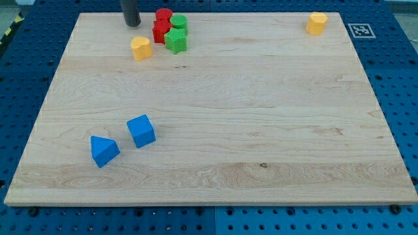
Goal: Place yellow heart and blue cube diagonal to each other
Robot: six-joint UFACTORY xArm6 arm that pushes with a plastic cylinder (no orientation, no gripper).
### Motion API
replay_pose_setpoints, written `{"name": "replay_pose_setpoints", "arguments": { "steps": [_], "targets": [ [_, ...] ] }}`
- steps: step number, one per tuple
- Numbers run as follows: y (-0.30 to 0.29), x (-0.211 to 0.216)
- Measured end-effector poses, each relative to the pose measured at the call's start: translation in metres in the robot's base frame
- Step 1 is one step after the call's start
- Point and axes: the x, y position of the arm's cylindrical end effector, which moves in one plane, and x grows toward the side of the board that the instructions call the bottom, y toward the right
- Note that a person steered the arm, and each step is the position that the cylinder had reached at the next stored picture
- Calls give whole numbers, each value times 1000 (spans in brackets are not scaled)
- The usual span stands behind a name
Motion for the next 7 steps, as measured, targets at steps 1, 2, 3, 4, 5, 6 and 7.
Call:
{"name": "replay_pose_setpoints", "arguments": {
  "steps": [1,2,3,4,5,6,7],
  "targets": [
    [28,73],
    [69,139],
    [72,136],
    [43,131],
    [58,175],
    [79,203],
    [64,156]
  ]
}}
